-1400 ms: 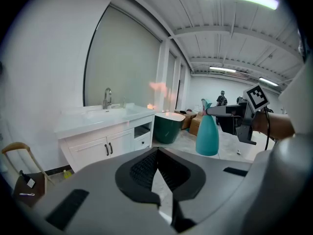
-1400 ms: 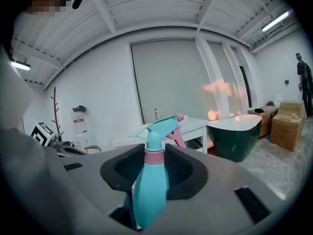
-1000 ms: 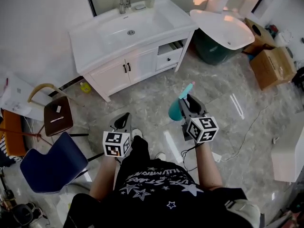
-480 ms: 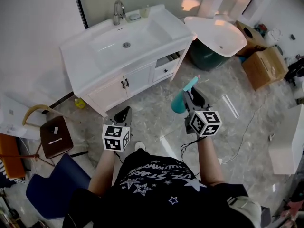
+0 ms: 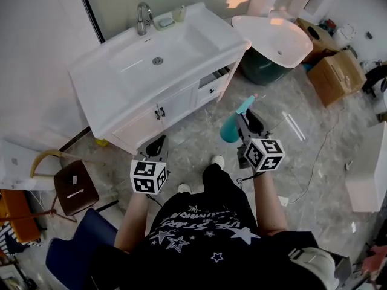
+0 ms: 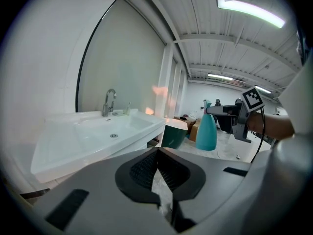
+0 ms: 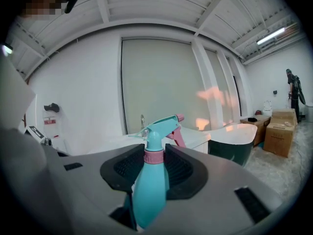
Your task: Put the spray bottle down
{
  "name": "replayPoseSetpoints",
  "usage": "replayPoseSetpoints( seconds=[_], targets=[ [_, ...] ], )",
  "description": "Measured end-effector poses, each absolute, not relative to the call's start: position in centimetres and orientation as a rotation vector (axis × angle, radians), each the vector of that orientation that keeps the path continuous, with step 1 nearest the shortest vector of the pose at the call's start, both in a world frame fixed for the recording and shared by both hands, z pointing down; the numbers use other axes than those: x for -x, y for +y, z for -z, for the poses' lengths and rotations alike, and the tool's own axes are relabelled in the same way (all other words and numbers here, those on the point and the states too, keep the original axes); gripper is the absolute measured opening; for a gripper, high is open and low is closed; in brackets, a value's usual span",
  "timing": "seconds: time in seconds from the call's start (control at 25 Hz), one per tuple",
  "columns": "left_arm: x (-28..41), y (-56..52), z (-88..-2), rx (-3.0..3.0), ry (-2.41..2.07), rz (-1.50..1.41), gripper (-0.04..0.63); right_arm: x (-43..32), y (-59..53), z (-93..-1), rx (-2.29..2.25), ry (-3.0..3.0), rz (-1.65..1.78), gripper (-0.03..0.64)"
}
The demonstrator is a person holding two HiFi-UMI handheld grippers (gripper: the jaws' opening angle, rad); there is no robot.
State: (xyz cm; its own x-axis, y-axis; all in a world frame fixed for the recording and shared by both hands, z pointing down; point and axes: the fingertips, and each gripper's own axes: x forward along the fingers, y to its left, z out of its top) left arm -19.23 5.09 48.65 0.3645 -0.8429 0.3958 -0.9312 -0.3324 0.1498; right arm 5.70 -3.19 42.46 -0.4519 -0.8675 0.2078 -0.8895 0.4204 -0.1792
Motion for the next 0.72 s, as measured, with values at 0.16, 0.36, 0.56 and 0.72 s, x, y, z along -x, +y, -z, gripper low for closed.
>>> replayPoseSetpoints(
  seconds=[0.16, 0.36, 0.56, 0.72],
  targets=[
    [18.8, 3.1, -49.8, -2.270, -1.528, -0.391, 0.015, -6.4, -6.2, -43.6, -1.630, -2.553, -0.446, 0.141],
    [18.9, -2.1, -50.1, -2.256, -1.545, -0.418, 0.015, -7.4, -12.3, -44.8, -1.623, -2.545, -0.465, 0.141],
    [17.9, -9.7, -50.1, -2.254, -1.561, -0.421, 0.015, -8.2, -20.8, -44.8, -1.616, -2.564, -0.431, 0.141],
    [16.3, -16.3, -49.7, -2.268, -1.565, -0.441, 0.015, -9.2, -28.2, -44.9, -1.603, -2.581, -0.434, 0.141]
  ],
)
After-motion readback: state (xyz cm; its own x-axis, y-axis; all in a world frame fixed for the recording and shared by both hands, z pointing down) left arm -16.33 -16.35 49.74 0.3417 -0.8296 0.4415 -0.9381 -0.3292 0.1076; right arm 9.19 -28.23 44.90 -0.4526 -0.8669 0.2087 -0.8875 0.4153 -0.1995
